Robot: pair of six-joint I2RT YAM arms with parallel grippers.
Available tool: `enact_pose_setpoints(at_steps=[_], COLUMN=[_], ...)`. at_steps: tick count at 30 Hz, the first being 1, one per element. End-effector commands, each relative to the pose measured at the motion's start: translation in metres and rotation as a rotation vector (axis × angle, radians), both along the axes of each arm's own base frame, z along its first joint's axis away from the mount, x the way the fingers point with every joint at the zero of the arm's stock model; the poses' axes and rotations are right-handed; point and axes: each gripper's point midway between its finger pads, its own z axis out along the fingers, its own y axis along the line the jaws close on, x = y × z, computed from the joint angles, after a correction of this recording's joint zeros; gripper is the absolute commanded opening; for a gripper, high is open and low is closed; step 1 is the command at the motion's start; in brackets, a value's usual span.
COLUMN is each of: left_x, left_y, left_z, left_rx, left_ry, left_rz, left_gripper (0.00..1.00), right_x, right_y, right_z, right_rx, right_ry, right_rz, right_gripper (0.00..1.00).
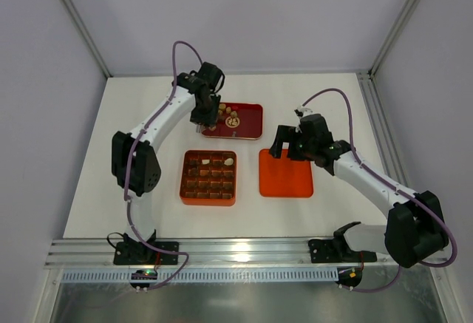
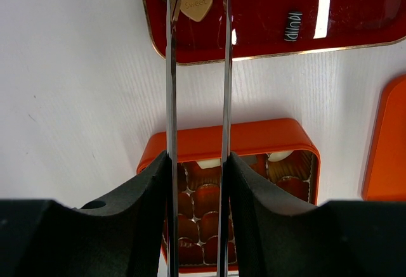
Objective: Pack the chocolate
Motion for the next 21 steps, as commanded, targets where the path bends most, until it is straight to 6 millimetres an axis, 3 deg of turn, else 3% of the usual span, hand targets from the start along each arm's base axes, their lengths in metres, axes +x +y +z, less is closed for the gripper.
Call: enact_pose_setpoints(at_steps=[1, 10, 21], left_x=[0.013, 0.017, 0.022], left_y=[0.000, -0.001, -0.003], left_z=[0.008, -0.003, -0.003], left_rx=[-0.014, -0.014, -0.016], left_ry=[-0.044, -0.020, -0.016], left_rz=[-0.005, -0.001, -0.003], left_gripper=[0.40, 0.40, 0.39], right_x=[0.009, 0.009, 0.010], right_y=[0.004, 0.004, 0.004], right_z=[0.009, 0.004, 0.002], right_rx=[0.013, 0.006, 0.002], right_ry=[-0.041, -0.031, -0.025], right_rz=[0.016, 0.016, 0.015], right_gripper=[1.00, 1.00, 1.00])
